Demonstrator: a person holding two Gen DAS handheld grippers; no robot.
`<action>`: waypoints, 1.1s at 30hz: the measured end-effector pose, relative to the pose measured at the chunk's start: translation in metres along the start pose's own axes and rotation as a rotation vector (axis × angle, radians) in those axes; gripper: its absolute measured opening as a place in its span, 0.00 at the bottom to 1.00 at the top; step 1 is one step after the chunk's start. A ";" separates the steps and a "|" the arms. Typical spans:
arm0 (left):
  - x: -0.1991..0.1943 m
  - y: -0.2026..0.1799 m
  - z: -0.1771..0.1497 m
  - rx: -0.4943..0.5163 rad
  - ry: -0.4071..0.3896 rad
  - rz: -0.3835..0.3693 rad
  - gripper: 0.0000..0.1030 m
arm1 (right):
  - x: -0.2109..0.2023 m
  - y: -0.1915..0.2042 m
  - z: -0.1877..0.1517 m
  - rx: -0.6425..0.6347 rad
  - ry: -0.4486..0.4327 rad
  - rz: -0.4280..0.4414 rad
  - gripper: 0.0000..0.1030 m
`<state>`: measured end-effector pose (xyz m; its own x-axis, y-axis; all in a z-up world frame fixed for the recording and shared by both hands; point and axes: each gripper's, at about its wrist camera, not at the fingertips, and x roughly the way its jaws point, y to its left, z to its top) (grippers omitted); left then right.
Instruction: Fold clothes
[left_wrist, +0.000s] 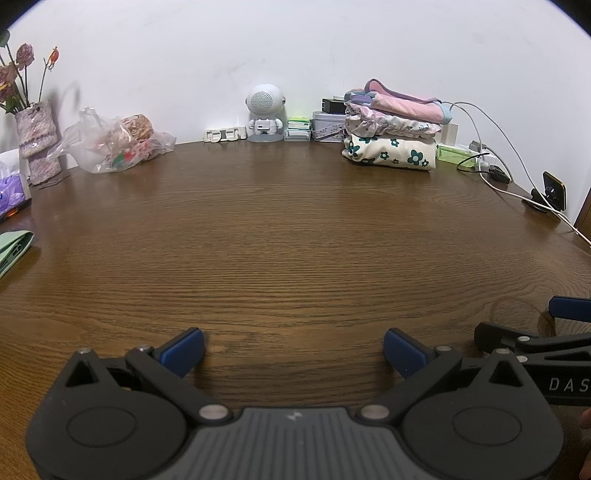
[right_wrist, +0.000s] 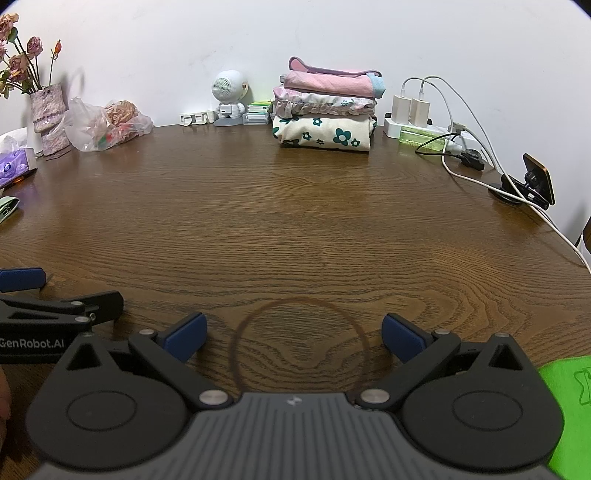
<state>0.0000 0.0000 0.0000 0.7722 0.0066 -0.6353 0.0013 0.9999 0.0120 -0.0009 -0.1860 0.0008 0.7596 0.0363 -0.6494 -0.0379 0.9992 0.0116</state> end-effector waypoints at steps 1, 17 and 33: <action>0.000 0.000 0.000 0.000 0.000 0.000 1.00 | 0.000 0.000 0.001 0.000 0.001 0.000 0.99; -0.001 0.002 0.002 -0.002 0.000 -0.001 1.00 | 0.000 -0.001 0.001 0.006 0.000 -0.005 0.99; -0.001 0.001 0.002 -0.003 0.001 0.001 1.00 | 0.000 0.000 0.001 0.007 0.001 -0.006 0.99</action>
<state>0.0004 0.0007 0.0021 0.7718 0.0077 -0.6358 -0.0016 0.9999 0.0102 -0.0003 -0.1858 0.0015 0.7590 0.0299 -0.6504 -0.0287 0.9995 0.0125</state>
